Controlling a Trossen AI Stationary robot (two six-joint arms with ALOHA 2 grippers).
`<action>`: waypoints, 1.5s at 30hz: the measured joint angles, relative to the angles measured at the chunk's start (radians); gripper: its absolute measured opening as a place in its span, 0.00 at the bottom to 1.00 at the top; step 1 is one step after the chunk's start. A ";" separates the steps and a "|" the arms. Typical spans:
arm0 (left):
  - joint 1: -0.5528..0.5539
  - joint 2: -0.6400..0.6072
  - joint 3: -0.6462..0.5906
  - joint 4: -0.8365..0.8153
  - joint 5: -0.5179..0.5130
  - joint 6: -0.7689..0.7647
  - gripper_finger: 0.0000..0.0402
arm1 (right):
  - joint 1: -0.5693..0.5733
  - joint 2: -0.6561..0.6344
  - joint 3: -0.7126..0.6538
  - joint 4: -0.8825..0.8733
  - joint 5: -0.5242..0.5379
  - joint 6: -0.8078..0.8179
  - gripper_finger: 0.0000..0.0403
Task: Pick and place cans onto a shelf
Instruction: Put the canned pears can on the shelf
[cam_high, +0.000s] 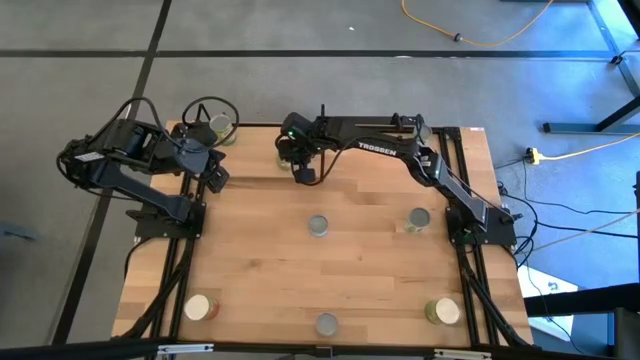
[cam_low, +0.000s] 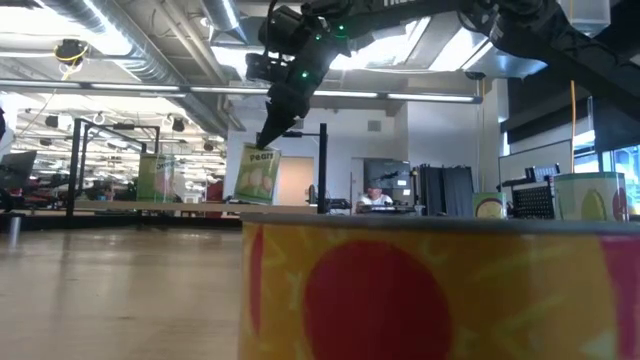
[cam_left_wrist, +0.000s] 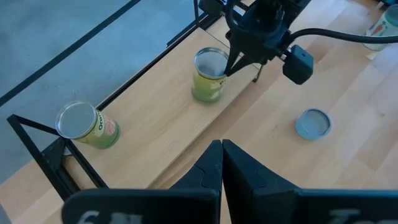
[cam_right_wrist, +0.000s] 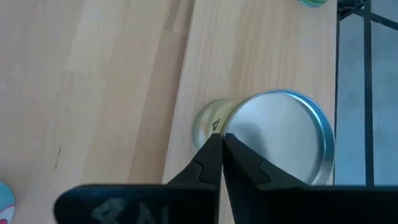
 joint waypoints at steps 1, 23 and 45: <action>0.000 0.000 0.000 0.000 0.000 0.000 0.00 | 0.000 0.000 0.000 0.000 0.000 0.000 0.05; 0.000 0.000 0.000 0.000 0.000 0.004 0.00 | 0.000 -0.002 -0.009 0.063 0.000 0.000 0.06; 0.000 0.000 0.000 0.000 0.000 0.008 0.00 | 0.008 -0.060 0.001 0.163 0.021 0.000 0.06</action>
